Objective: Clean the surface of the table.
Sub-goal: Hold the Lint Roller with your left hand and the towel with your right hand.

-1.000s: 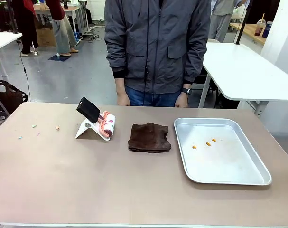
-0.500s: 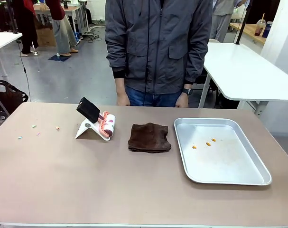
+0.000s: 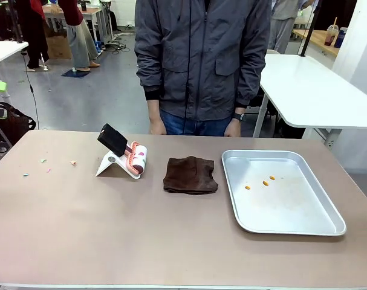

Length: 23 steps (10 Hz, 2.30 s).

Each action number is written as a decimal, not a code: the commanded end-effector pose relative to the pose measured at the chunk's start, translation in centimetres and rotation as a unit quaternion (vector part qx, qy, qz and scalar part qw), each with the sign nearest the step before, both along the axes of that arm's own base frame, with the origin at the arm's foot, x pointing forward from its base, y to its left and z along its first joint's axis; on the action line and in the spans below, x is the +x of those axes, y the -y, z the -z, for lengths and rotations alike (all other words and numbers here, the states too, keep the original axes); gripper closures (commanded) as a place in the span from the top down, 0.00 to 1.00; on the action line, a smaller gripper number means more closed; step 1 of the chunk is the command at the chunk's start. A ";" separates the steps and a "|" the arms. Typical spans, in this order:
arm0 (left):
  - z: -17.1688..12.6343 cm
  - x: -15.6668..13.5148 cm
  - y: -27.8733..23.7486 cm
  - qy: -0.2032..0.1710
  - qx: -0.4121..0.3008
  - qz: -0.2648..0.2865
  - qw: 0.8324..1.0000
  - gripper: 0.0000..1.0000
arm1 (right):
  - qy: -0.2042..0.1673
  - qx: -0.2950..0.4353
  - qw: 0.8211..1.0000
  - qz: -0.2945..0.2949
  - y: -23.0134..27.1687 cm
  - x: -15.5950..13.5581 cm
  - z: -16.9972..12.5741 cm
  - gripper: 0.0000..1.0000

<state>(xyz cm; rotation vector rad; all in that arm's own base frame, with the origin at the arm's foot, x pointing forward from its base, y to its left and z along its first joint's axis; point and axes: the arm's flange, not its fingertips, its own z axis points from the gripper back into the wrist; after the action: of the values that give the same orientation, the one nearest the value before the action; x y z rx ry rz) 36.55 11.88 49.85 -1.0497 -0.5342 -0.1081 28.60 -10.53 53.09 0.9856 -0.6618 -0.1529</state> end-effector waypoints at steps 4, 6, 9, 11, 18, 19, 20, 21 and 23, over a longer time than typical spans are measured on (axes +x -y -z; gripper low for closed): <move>-2.0 2.8 8.4 0.015 0.142 0.050 0.988 1.00 | 0.020 -0.204 0.979 -0.007 -13.6 0.9 -0.3 1.00; -1.9 4.2 12.8 0.008 0.183 0.087 0.979 1.00 | 0.003 -0.253 0.967 -0.030 -19.1 3.3 0.4 1.00; -0.1 6.8 16.0 -0.037 0.202 0.118 0.972 1.00 | -0.033 -0.278 0.957 -0.077 -27.4 8.1 3.8 1.00; 1.2 8.9 16.9 -0.069 0.216 0.099 0.969 1.00 | -0.115 -0.296 0.944 -0.088 -31.5 10.3 6.4 1.00; 3.2 11.5 17.6 -0.096 0.171 0.060 0.979 1.00 | -0.190 -0.319 0.928 -0.015 -34.7 12.8 10.1 1.00; 3.8 11.2 17.8 -0.085 0.212 0.091 0.969 1.00 | -0.203 -0.323 0.923 -0.059 -35.6 12.2 11.5 1.00; 3.8 11.2 17.8 -0.085 0.212 0.091 0.969 1.00 | -0.203 -0.323 0.923 -0.059 -35.6 12.2 11.5 1.00; 3.8 11.2 17.8 -0.085 0.212 0.091 0.969 1.00 | -0.203 -0.323 0.923 -0.059 -35.6 12.2 11.5 1.00; 3.9 11.2 17.7 -0.089 0.204 0.085 0.971 1.00 | -0.223 -0.344 0.911 -0.047 -35.9 14.1 11.5 1.00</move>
<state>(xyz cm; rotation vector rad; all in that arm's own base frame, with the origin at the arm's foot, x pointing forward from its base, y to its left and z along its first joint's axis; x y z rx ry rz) 47.77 -5.92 45.95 -0.6920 -0.2417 -0.2632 41.26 24.82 41.63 0.3280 -0.2262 -0.0263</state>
